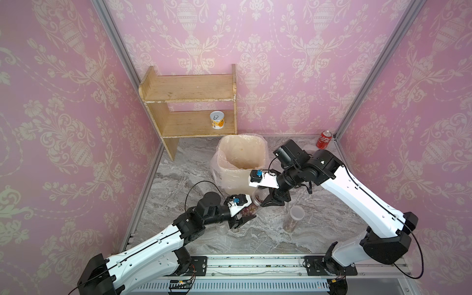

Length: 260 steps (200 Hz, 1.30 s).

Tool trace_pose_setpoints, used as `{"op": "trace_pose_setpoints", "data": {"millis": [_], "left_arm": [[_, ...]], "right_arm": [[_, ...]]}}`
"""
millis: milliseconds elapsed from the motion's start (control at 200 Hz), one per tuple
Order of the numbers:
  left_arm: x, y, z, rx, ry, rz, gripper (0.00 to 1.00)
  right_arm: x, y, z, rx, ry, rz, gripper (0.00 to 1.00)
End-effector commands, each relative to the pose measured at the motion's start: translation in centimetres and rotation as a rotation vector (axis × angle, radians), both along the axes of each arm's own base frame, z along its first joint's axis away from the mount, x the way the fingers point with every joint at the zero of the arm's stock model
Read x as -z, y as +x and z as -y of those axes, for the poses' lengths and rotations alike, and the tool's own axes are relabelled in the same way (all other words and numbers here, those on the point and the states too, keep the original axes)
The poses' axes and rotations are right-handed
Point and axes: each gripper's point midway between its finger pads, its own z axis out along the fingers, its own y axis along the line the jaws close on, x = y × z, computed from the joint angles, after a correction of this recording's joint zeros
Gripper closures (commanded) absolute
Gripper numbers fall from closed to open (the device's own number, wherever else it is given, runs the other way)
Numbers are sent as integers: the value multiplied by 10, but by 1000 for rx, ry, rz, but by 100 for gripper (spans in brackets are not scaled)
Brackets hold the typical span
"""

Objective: Empty the moldy dried flower tea in the jars
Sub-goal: Unscrew the lid from the jar.

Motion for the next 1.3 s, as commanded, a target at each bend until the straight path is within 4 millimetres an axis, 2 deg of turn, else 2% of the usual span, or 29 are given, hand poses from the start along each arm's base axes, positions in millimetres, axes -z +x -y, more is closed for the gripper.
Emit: {"op": "trace_pose_setpoints", "data": {"millis": [0,95,160,230,320,430,525,615,921,1091,1296], "left_arm": [[-17,4,2,-10,-46,66,71],[-13,18,-7,-98,-2,105,72],[-11,28,-14,-159,36,135,72],[-9,36,-22,-211,77,167,72],[-10,41,-26,-234,103,200,72],[-12,44,-29,-251,120,229,73],[-13,46,-30,-257,135,246,73],[-13,46,-31,-254,152,251,73],[-10,44,-28,-236,156,237,73],[-10,43,-27,-228,156,233,74],[-9,43,-26,-226,158,227,74]], "right_arm": [[-28,11,-19,59,120,17,29],[-55,16,-21,234,251,-35,17],[-72,20,-17,380,333,-95,16],[-79,31,-4,595,375,-177,14],[-67,40,13,829,357,-299,13],[-34,43,25,1032,258,-434,13],[-13,38,21,1062,204,-518,12],[-3,37,14,1052,199,-559,11],[12,36,-1,1008,191,-621,10],[14,38,-9,988,192,-641,11],[19,38,-16,970,172,-658,20]]}}
